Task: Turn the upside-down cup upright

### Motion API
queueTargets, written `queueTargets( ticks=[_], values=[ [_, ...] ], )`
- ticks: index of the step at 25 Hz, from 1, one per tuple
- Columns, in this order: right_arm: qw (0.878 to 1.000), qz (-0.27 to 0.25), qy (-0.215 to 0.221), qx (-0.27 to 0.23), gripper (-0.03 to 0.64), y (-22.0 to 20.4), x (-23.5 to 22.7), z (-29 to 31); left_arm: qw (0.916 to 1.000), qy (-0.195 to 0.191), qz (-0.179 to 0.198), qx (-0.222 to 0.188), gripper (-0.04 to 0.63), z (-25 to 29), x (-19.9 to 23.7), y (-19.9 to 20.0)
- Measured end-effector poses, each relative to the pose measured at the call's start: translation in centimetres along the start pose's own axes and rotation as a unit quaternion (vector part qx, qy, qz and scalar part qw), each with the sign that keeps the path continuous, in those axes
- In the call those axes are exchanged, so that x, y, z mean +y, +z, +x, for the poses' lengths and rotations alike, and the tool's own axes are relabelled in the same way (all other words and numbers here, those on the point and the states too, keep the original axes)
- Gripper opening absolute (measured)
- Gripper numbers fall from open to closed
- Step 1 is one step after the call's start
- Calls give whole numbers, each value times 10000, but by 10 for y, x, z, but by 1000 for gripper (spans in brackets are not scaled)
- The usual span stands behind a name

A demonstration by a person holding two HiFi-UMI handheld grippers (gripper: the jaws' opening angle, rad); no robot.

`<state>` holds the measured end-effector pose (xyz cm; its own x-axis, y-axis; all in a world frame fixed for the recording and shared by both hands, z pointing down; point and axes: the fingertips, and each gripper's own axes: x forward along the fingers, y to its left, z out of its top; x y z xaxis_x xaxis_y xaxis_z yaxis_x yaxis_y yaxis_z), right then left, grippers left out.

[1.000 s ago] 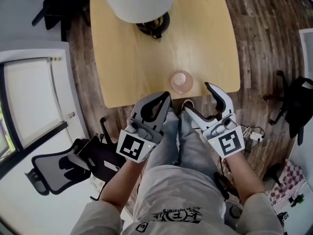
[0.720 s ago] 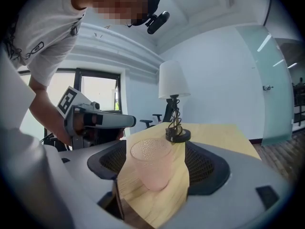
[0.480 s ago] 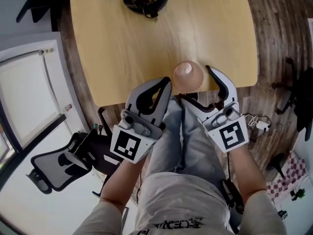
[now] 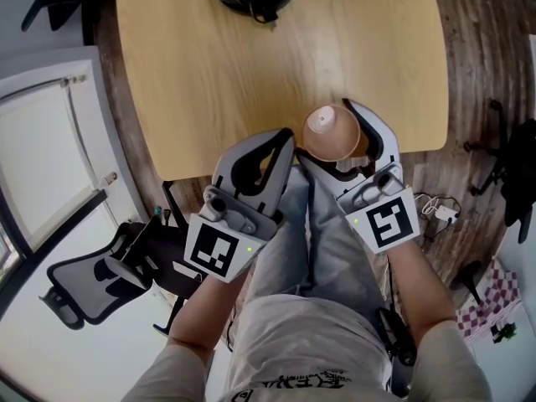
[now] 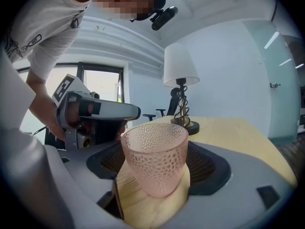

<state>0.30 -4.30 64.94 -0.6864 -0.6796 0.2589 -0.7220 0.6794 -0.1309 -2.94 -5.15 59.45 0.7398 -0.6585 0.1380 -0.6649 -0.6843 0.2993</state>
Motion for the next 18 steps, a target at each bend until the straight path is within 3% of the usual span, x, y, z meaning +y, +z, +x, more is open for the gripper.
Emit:
queueTargets(
  ticks=[9,18],
  values=[
    [9998,47,-114,-126,367,15,-1,-3,10000,50,19,-43,8,-15,5,12],
    [9993,-30,-14,-378,367,100,16,-36,9996,24,107,-261,8,-36,-17,74]
  ],
)
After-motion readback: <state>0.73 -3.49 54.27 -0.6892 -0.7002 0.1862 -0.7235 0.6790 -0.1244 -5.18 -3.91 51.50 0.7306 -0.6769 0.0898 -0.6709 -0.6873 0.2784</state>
